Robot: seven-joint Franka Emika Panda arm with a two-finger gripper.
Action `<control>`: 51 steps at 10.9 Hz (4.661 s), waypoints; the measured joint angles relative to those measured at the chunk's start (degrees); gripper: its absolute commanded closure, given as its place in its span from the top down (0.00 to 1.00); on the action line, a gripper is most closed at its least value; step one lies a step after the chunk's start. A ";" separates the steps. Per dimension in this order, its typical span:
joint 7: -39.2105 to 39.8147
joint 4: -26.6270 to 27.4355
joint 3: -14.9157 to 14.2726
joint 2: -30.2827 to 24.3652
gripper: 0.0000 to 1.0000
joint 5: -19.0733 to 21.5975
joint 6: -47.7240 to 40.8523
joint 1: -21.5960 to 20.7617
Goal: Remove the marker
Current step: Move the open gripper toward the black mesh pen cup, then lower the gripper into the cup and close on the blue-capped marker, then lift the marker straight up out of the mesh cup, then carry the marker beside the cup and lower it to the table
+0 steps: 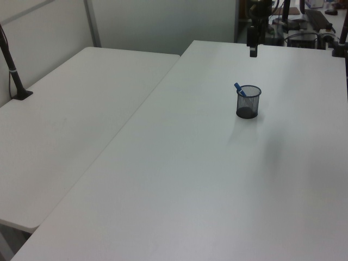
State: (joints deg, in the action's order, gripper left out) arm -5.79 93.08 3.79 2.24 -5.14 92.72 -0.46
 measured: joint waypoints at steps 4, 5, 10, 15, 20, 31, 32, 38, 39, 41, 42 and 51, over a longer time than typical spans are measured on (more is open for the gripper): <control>0.05 0.00 0.00 0.01 1.00 0.01 0.01 0.43; 0.05 0.00 0.00 0.02 1.00 0.01 0.01 0.44; 10.07 0.03 -0.03 0.59 1.00 0.01 1.49 2.90; 14.73 1.42 -0.10 8.25 0.88 -0.67 10.54 5.91; 14.77 2.42 -0.10 15.44 0.40 -0.71 17.26 6.37; 14.79 1.33 -0.13 14.81 0.11 -0.70 18.31 7.55; 14.78 0.32 -0.13 13.44 0.11 -0.68 16.61 7.86; 9.49 -5.84 0.45 8.19 0.12 4.45 6.23 4.48; 6.55 -5.30 0.66 8.55 0.12 4.47 6.19 1.94; 2.14 -3.72 0.80 10.32 0.14 4.62 6.18 -2.33; 1.04 -3.33 0.81 11.92 0.15 4.71 6.18 -3.57; -2.32 -3.84 0.80 20.96 1.00 4.01 13.28 -6.36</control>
State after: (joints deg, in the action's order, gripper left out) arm -8.11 89.24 4.59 23.20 -1.13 106.01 -6.81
